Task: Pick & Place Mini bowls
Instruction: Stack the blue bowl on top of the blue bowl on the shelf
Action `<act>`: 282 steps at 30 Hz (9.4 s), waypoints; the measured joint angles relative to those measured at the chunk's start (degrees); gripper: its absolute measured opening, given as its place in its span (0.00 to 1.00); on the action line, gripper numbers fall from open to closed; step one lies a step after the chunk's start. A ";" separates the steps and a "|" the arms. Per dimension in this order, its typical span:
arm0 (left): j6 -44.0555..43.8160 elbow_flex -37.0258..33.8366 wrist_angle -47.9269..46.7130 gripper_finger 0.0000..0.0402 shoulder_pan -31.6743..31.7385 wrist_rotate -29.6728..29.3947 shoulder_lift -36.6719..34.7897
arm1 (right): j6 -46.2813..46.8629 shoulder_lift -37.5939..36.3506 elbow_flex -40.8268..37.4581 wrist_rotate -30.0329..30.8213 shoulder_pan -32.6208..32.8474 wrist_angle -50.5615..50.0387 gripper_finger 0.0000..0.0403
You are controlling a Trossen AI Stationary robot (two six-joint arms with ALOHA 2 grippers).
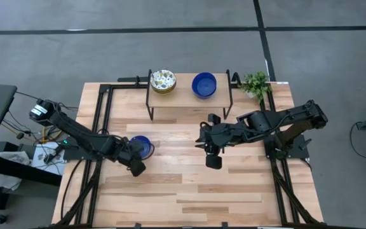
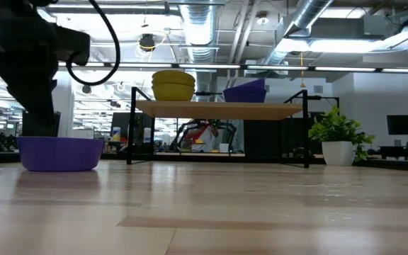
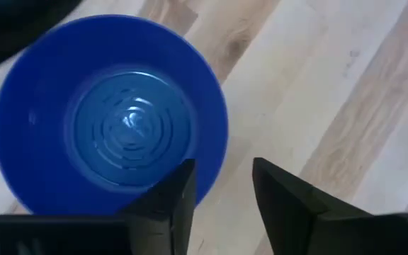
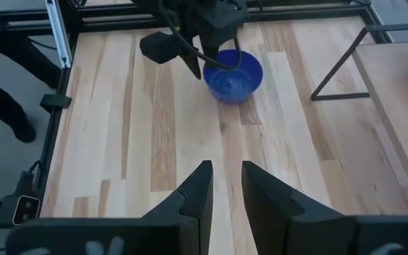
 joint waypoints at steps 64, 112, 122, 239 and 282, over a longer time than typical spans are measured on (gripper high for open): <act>10.30 -5.73 32.08 0.02 -1.71 -5.00 0.02 | 6.85 -0.02 0.00 5.76 -2.92 2.29 0.17; 10.36 -5.66 41.47 0.02 -2.95 -0.43 10.23 | 10.84 13.44 -0.02 3.02 -7.67 1.16 0.17; 10.34 -5.70 41.66 0.02 -2.95 -0.43 10.23 | 10.86 13.44 -0.02 3.00 -7.56 1.16 0.17; 10.34 -5.79 45.53 0.21 -2.95 -0.41 10.23 | 9.93 13.40 -0.01 -0.07 -6.05 2.41 0.17; -4.37 -5.68 23.97 0.16 5.80 -1.76 0.33 | 10.40 13.40 0.00 -4.45 -2.99 -0.93 0.17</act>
